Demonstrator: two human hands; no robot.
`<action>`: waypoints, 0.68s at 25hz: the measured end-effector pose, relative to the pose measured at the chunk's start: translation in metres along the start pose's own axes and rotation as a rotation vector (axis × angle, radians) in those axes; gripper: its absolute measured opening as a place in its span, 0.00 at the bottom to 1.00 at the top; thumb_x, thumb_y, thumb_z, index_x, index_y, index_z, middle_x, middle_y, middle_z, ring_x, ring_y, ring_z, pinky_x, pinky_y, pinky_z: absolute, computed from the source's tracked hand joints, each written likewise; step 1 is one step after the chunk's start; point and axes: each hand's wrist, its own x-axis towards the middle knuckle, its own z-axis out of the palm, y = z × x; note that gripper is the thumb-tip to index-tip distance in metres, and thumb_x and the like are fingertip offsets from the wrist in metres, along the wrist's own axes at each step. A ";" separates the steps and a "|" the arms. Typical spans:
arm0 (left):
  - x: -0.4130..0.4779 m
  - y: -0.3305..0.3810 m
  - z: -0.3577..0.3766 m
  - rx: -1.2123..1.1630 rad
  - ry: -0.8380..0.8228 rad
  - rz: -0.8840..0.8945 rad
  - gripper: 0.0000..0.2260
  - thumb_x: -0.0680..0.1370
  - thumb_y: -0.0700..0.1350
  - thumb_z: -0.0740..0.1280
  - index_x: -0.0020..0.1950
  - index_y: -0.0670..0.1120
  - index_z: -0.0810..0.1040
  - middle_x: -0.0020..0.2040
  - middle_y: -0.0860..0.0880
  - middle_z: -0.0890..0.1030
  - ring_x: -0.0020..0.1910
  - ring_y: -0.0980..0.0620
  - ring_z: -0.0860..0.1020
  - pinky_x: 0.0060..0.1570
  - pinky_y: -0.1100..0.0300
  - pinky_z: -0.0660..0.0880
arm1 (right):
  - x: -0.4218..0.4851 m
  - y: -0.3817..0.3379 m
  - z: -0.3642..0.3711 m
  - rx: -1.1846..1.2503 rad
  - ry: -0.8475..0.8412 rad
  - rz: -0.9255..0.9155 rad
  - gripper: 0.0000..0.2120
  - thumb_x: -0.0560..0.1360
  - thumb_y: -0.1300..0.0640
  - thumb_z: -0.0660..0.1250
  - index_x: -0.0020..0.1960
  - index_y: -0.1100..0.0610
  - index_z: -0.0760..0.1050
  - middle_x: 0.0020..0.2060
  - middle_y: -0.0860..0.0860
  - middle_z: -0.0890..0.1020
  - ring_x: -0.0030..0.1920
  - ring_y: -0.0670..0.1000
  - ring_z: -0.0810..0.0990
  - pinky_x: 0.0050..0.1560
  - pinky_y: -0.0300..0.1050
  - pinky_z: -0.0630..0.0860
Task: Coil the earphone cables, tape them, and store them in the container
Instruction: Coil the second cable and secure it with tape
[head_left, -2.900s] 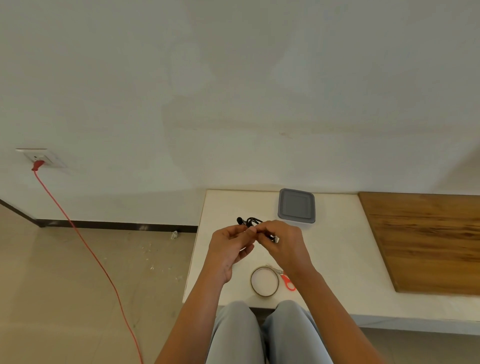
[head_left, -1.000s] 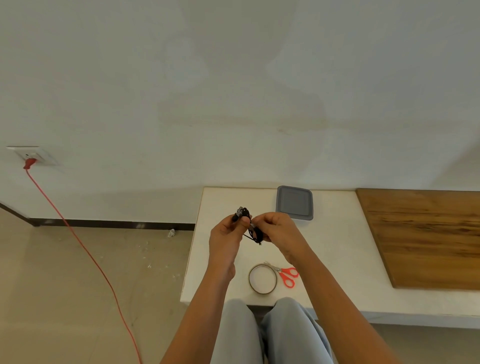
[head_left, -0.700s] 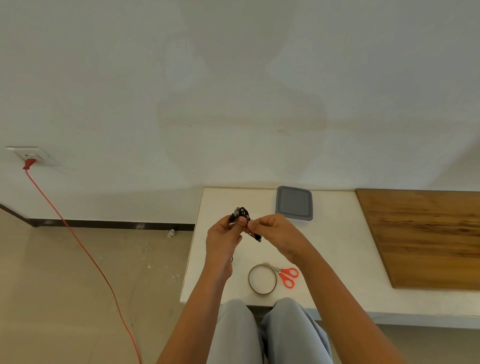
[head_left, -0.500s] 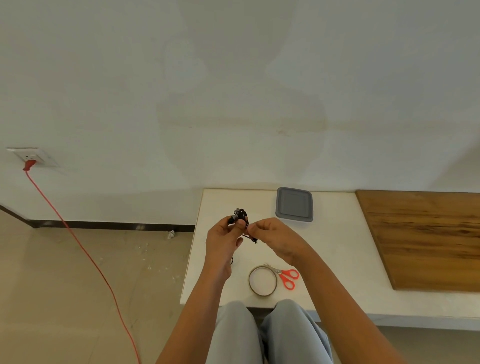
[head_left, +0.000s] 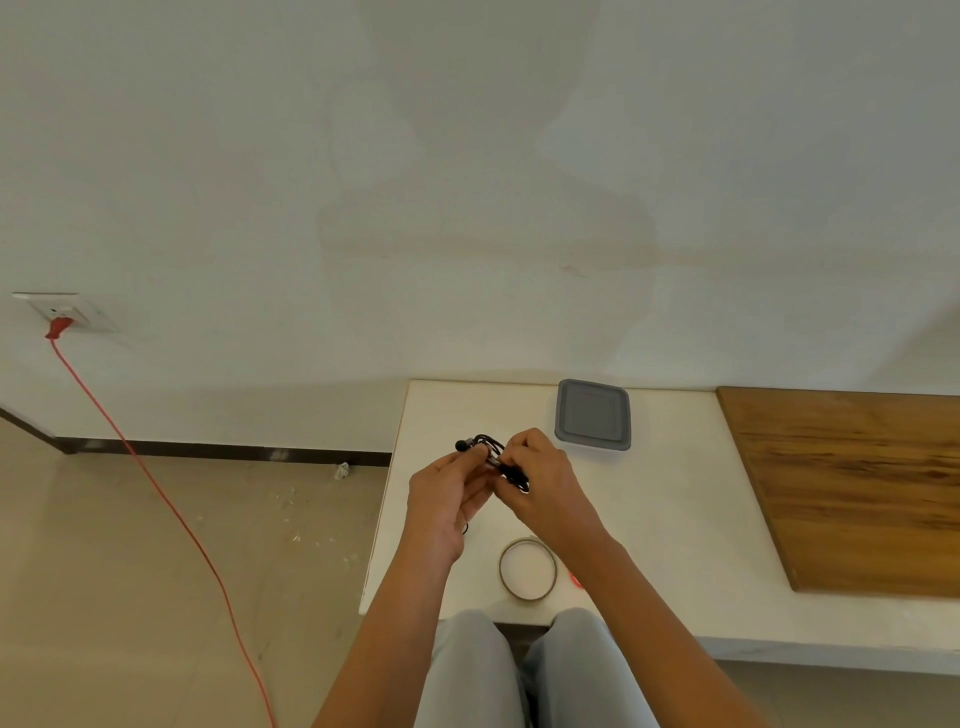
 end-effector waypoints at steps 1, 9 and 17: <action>0.000 0.000 -0.001 -0.014 -0.012 -0.015 0.04 0.76 0.39 0.70 0.49 0.40 0.82 0.38 0.44 0.86 0.37 0.51 0.85 0.34 0.62 0.80 | 0.000 0.001 0.001 -0.011 0.019 -0.022 0.05 0.75 0.59 0.68 0.46 0.62 0.79 0.45 0.51 0.74 0.39 0.52 0.75 0.40 0.39 0.72; -0.001 -0.008 0.001 -0.052 -0.077 -0.010 0.07 0.77 0.39 0.68 0.54 0.42 0.82 0.45 0.45 0.86 0.45 0.52 0.85 0.44 0.62 0.80 | -0.003 0.001 0.010 0.245 0.239 0.305 0.10 0.75 0.53 0.68 0.37 0.56 0.79 0.38 0.47 0.78 0.35 0.43 0.76 0.34 0.31 0.70; -0.002 -0.019 -0.001 -0.081 -0.187 0.107 0.12 0.76 0.30 0.66 0.58 0.37 0.78 0.49 0.43 0.85 0.49 0.50 0.84 0.49 0.61 0.80 | 0.004 0.001 0.003 0.418 0.121 0.532 0.17 0.75 0.49 0.67 0.34 0.59 0.80 0.26 0.52 0.78 0.28 0.43 0.72 0.31 0.36 0.68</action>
